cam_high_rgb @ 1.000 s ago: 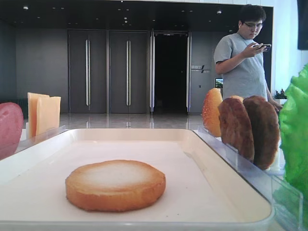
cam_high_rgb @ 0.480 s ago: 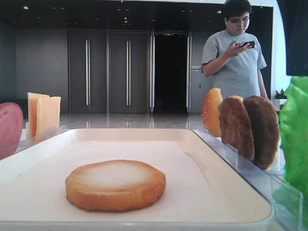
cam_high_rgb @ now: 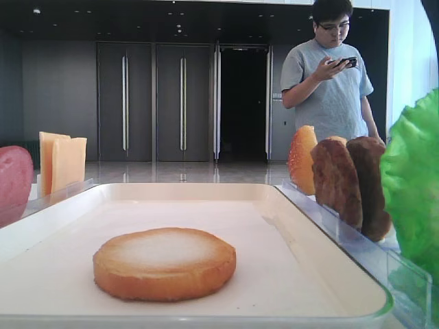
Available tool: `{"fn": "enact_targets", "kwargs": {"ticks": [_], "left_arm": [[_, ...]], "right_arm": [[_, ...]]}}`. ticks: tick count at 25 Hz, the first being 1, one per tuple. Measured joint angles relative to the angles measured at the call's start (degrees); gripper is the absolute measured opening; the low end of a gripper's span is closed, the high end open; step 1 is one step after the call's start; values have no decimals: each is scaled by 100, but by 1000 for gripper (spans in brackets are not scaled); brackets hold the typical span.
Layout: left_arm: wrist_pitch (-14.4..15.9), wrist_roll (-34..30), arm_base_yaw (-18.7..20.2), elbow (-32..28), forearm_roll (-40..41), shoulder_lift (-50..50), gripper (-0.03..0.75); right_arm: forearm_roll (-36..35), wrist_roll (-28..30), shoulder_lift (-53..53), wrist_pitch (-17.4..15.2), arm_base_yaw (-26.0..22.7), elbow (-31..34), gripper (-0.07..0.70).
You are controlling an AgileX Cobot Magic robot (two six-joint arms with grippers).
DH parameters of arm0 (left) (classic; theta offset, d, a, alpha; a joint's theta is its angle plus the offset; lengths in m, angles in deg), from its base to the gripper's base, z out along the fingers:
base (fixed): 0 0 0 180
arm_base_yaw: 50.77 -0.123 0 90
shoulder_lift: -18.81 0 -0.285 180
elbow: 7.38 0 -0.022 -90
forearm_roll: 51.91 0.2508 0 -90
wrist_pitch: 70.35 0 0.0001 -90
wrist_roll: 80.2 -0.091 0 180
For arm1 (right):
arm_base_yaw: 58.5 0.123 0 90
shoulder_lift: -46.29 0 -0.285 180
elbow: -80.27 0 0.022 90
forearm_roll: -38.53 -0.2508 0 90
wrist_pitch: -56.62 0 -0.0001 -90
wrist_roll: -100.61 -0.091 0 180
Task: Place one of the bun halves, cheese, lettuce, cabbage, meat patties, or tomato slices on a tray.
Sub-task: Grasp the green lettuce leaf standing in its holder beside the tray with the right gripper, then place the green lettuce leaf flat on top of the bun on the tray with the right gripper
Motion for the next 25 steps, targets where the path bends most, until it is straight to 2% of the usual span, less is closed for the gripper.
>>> {"fn": "enact_targets", "kwargs": {"ticks": [8, 14, 20, 25], "left_arm": [[0, 0, 0, -2, 0, 0, 160], [0, 0, 0, -14, 0, 0, 160], [0, 0, 0, -21, 2, 0, 160], [0, 0, 0, -21, 2, 0, 160]], "right_arm": [[50, 0, 71, -121, 0, 0, 32], [50, 0, 482, -486, 0, -149, 32], [-81, 0, 878, -861, 0, -637, 32], [-124, 0, 936, -933, 0, -748, 32]]}}
